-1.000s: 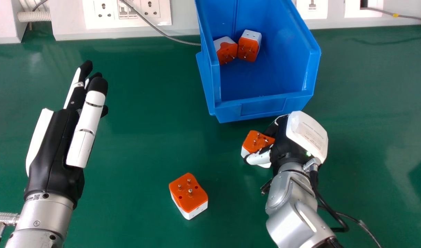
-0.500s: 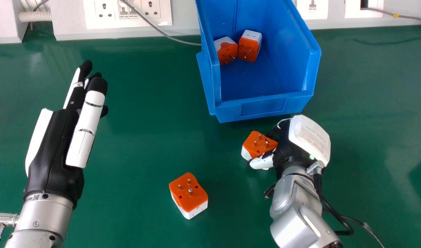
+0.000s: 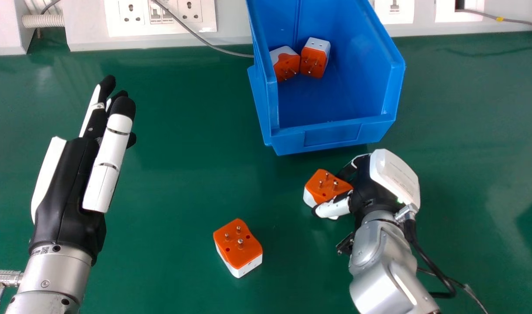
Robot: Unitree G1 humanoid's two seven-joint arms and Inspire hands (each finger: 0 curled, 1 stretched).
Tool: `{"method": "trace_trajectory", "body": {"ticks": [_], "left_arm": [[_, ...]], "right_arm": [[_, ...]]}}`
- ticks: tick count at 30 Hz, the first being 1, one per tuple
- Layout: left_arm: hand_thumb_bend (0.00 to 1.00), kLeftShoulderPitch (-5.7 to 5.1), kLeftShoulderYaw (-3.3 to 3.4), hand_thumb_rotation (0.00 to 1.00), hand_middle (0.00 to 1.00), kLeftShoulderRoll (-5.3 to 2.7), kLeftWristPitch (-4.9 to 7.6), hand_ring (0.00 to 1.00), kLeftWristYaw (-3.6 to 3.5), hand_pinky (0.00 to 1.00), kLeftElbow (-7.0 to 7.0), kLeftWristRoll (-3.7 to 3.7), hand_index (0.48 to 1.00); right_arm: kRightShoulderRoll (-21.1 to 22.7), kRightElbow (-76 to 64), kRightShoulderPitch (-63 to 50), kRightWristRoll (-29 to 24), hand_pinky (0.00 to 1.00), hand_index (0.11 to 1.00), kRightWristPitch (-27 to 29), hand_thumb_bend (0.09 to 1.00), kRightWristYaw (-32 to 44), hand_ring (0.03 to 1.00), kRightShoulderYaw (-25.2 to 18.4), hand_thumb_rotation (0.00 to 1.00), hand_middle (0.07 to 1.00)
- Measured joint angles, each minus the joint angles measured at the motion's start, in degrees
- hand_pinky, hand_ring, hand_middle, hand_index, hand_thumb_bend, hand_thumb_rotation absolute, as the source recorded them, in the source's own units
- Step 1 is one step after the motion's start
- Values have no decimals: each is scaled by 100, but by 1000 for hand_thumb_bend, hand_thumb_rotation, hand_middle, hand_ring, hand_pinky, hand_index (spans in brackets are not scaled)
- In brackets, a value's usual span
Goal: Pick all objects and put in blue box
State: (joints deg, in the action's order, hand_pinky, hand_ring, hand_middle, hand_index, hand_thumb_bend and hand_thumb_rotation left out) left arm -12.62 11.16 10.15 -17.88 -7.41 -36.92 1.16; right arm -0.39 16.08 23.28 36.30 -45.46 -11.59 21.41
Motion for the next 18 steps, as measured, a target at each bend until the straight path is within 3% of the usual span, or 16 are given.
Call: {"method": "trace_trajectory", "body": {"ticks": [18], "left_arm": [[537, -10, -1, 1000, 976, 2, -31, 972, -2, 914, -35, -2, 988]], "right_arm": [[122, -539, -323, -80, 340, 529, -3, 496, 361, 425, -133, 0, 512]]}}
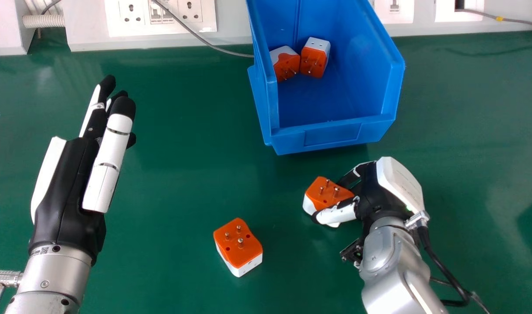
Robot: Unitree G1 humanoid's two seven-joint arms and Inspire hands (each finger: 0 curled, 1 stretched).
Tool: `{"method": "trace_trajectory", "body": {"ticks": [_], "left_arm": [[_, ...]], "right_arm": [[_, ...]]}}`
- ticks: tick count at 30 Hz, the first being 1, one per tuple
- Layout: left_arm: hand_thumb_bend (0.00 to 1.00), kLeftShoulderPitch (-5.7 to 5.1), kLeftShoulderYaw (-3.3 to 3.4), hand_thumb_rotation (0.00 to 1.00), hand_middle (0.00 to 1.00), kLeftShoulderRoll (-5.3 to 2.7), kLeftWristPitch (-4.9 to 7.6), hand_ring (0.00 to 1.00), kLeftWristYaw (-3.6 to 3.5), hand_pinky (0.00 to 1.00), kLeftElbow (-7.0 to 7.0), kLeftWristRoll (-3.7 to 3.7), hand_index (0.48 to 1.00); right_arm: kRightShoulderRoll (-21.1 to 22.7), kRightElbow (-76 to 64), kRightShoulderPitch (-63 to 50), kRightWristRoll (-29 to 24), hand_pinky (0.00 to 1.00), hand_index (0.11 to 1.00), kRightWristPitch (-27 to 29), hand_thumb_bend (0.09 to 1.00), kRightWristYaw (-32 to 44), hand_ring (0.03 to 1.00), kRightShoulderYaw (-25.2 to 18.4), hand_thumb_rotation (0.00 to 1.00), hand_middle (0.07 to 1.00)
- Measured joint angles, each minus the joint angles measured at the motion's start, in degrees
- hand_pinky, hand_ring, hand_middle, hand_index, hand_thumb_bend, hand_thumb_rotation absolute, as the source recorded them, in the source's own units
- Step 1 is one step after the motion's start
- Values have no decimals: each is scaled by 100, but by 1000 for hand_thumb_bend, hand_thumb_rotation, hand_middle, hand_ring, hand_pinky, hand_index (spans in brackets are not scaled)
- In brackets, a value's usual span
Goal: Pick all objects and put in blue box
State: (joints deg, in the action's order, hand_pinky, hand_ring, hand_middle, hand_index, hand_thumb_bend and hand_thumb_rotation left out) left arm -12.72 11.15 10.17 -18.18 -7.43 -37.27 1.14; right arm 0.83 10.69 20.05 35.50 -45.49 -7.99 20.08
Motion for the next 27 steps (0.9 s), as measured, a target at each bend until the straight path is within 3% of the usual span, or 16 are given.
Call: {"method": "trace_trajectory", "body": {"ticks": [19, 27], "left_arm": [[541, 0, 12, 1000, 977, 0, 0, 975, -9, 918, 0, 10, 989], [541, 1, 55, 1000, 979, 3, 5, 978, -15, 924, 4, 72, 991]], "right_arm": [[-11, -193, -115, -151, 343, 505, -3, 497, 1, 430, -167, 0, 510], [-64, -476, -179, -383, 343, 499, -29, 498, 3, 427, -394, 0, 499]]}}
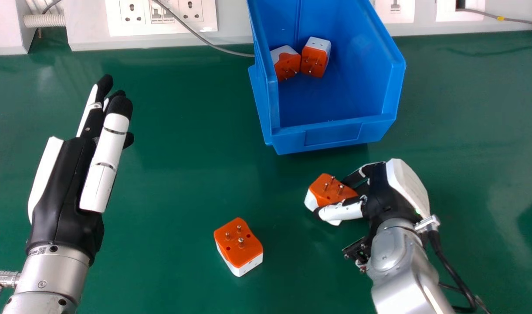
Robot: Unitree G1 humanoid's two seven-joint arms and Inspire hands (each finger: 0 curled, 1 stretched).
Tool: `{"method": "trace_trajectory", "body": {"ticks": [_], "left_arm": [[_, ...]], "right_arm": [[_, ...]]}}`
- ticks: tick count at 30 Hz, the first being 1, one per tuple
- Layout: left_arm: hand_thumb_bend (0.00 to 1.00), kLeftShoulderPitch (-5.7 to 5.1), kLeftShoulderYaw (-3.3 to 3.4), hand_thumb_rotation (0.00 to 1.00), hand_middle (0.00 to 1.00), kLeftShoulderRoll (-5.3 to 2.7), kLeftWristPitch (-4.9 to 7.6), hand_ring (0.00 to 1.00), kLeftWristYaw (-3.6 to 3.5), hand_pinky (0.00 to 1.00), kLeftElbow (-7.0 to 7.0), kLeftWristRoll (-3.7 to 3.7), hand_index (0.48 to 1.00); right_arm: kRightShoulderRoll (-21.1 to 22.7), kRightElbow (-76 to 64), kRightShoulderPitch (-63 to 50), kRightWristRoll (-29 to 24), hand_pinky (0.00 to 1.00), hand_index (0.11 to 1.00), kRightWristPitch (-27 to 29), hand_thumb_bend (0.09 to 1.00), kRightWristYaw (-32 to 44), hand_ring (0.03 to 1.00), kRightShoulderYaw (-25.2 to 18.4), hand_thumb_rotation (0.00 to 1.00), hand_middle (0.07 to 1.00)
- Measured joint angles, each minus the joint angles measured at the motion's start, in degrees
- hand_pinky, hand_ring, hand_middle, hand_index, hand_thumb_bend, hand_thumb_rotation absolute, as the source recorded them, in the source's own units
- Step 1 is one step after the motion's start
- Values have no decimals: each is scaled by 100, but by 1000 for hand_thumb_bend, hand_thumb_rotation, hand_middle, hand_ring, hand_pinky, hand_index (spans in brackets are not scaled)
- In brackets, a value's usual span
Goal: Pick all objects and put in blue box
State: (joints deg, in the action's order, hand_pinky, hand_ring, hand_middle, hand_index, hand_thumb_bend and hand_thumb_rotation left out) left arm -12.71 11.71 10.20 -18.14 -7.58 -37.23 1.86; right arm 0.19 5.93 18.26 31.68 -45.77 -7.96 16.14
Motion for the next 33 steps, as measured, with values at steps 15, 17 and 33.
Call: {"method": "trace_trajectory", "body": {"ticks": [15, 17, 33], "left_arm": [[540, 6, 41, 1000, 980, 17, 10, 979, 0, 928, 61, 29, 992], [539, 6, 43, 1000, 980, 18, 11, 979, 1, 928, 63, 34, 992], [535, 4, 48, 1000, 979, 23, 33, 977, 8, 927, 76, 29, 992]], "right_arm": [[40, -692, -355, 3, 342, 493, -25, 496, -9, 427, 20, 0, 523], [39, -862, -418, -1, 339, 494, -25, 495, -2, 427, 16, 0, 531], [-80, -2034, -701, -37, 324, 520, -177, 492, 180, 407, -98, 0, 507]]}}
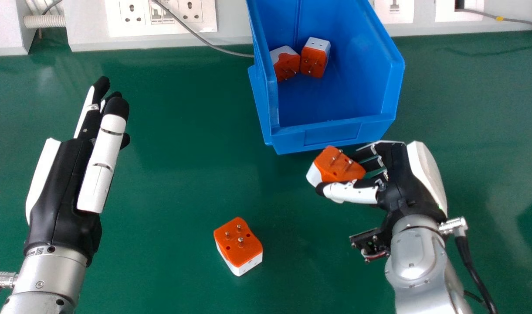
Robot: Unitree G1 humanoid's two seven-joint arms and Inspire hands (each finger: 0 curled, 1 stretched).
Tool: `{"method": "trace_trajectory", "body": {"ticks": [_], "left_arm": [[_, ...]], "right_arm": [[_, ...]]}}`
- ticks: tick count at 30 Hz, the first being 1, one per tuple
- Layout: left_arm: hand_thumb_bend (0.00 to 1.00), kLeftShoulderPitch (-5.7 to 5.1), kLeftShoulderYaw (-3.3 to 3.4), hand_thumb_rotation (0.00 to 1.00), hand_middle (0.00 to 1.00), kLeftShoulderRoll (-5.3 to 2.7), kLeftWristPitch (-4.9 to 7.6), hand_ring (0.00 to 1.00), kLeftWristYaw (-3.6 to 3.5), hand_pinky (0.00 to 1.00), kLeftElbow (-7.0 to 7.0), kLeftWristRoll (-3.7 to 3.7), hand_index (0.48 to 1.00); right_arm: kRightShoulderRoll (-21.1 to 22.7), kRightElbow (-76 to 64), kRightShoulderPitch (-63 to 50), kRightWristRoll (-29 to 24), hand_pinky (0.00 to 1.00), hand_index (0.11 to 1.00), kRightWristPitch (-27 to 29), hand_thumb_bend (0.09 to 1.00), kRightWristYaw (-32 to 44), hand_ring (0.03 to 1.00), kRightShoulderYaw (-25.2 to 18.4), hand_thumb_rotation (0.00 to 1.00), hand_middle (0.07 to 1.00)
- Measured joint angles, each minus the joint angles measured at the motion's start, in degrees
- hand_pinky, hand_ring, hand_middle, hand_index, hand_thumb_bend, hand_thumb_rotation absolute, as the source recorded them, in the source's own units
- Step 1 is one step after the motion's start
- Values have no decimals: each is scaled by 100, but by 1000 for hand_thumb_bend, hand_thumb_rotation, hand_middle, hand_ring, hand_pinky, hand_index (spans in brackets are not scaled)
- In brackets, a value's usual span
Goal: Pick all objects and put in blue box
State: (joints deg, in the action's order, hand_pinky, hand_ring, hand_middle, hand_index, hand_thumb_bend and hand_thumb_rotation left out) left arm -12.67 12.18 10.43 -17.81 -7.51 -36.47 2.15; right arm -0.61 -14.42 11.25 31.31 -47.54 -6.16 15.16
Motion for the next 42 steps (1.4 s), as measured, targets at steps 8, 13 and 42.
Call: {"method": "trace_trajectory", "body": {"ticks": [8, 13, 42], "left_arm": [[538, -2, 7, 1000, 978, 37, 99, 976, -1, 926, 101, 0, 992], [540, -2, 11, 1000, 978, 45, 116, 975, -1, 926, 130, -1, 992], [551, -1, 18, 1000, 975, 85, 224, 970, 2, 920, 217, 1, 990]], "right_arm": [[-16, -189, 79, 1, 332, 522, -104, 493, 83, 409, -35, 0, 506], [-77, -231, 192, 1, 333, 522, -190, 493, 86, 413, -80, 0, 515], [-134, -234, 659, -5, 329, 510, -295, 494, 143, 423, -212, 0, 523]]}}
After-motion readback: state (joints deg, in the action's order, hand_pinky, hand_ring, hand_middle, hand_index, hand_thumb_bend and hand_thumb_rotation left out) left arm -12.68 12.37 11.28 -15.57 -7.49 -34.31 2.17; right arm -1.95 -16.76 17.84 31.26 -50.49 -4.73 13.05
